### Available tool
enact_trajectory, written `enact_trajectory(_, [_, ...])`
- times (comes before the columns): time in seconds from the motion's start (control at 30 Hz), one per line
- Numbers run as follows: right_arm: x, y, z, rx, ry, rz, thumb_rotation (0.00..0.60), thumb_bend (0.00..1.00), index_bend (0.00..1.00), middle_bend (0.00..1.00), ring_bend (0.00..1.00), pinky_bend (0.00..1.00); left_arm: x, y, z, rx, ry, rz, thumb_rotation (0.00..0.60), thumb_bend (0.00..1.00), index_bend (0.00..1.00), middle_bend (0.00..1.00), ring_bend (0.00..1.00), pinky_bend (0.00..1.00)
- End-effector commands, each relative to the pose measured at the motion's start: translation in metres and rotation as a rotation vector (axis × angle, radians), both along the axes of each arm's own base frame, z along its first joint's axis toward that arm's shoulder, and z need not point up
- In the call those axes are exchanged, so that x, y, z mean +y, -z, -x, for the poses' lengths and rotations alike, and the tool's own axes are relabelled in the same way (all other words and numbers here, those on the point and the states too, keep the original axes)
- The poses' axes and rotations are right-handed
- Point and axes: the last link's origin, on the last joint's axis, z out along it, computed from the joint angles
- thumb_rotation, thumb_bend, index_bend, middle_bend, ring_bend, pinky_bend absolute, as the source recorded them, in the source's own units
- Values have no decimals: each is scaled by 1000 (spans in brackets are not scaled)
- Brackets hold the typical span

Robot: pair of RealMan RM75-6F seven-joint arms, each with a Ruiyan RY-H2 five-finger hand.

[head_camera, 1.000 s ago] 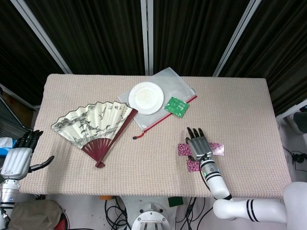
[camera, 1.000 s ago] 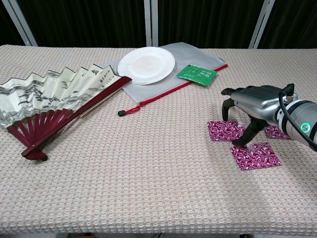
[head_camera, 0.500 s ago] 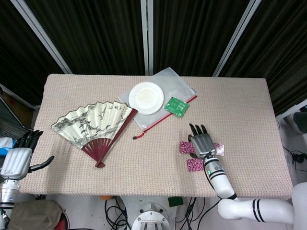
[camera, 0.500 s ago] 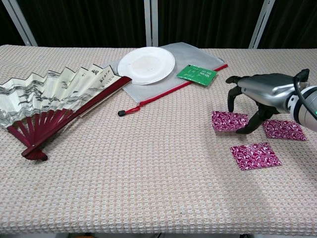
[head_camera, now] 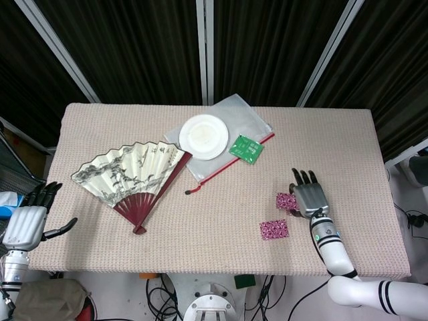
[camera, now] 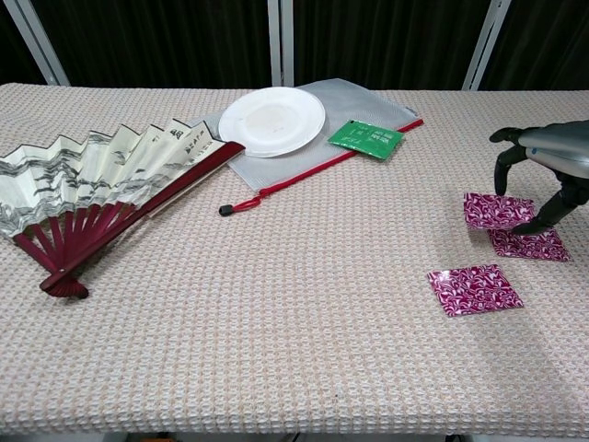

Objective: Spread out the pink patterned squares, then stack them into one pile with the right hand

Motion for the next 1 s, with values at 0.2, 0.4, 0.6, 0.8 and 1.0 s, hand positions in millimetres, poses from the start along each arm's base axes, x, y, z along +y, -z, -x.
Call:
enact_trajectory(0.2, [5, 1, 20, -3, 46, -23, 600, 477, 453, 6, 0, 0, 2, 0, -5, 9, 12, 6, 47, 92, 55, 59, 40, 157])
enact_trajectory(0.4, [5, 3, 25, 3, 52, -23, 600, 477, 451, 6, 0, 0, 1, -1, -6, 12, 9, 3, 47, 91, 55, 59, 40, 157])
enact_trajectory(0.6, [5, 2, 27, 20, 56, -10, 600, 477, 446, 8, 0, 0, 1, 0, -6, 12, 9, 5, 47, 91, 56, 59, 40, 157])
enact_trajectory(0.8, [6, 3, 28, 30, 64, -11, 600, 477, 435, 9, 0, 0, 2, 0, -5, 9, 8, 5, 48, 91, 56, 59, 40, 157])
enact_trajectory(1.0, [5, 4, 28, 19, 68, -7, 600, 454, 390, 8, 0, 0, 1, 0, -4, 8, 5, 3, 48, 91, 55, 59, 40, 157])
